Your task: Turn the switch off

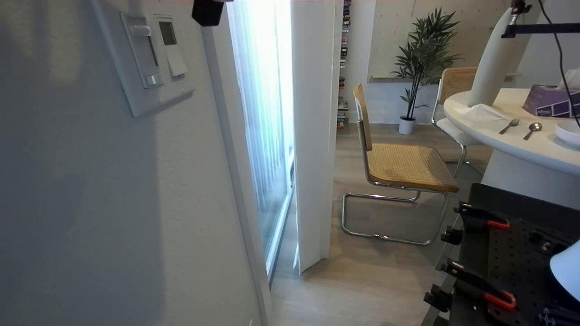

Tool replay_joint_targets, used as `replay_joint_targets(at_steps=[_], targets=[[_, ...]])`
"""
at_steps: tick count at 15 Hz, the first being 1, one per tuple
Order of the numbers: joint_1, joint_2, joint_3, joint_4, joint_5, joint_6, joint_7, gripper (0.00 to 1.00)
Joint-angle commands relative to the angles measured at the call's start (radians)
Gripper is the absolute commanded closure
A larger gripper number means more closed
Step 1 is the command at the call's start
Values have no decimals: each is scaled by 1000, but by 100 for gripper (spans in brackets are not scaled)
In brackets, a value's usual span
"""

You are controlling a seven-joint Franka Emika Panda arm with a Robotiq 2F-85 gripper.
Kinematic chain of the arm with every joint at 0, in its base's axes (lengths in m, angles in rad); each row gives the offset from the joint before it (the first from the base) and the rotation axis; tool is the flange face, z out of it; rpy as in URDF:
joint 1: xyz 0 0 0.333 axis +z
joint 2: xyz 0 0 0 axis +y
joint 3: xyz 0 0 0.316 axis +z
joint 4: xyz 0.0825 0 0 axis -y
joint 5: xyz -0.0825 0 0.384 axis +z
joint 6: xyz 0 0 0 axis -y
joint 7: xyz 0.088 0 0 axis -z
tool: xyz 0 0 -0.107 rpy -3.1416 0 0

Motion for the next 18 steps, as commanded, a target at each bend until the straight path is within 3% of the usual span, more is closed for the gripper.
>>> replay_joint_targets(at_steps=[1, 8, 18], targets=[[-20, 40, 7, 27, -52, 58, 31, 100], [-31, 109, 18, 67, -115, 117, 57, 100], [-29, 174, 29, 129, -207, 106, 130, 100]])
